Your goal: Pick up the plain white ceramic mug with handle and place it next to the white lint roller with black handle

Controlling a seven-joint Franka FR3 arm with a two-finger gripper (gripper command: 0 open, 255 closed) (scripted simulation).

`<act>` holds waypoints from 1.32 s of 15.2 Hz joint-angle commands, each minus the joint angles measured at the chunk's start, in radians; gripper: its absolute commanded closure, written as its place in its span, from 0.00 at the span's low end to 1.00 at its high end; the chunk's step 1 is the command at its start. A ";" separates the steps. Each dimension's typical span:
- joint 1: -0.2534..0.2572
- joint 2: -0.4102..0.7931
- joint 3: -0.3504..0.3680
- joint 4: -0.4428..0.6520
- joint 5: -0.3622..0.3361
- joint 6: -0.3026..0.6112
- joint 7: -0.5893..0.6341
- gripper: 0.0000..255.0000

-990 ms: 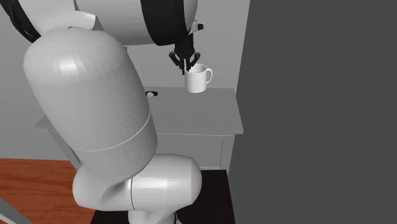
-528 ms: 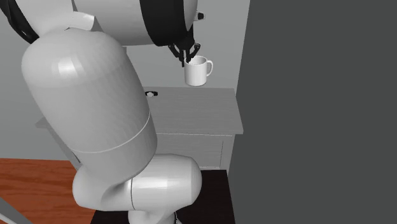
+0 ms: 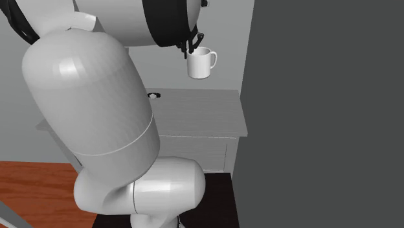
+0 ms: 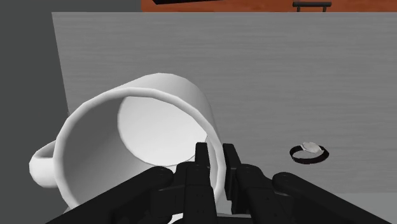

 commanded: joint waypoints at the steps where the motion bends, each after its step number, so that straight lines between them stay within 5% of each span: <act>1: 0.000 0.004 0.000 0.035 0.001 -0.031 -0.001 1.00; 20: 0.011 0.066 0.010 0.343 0.009 -0.278 0.017 1.00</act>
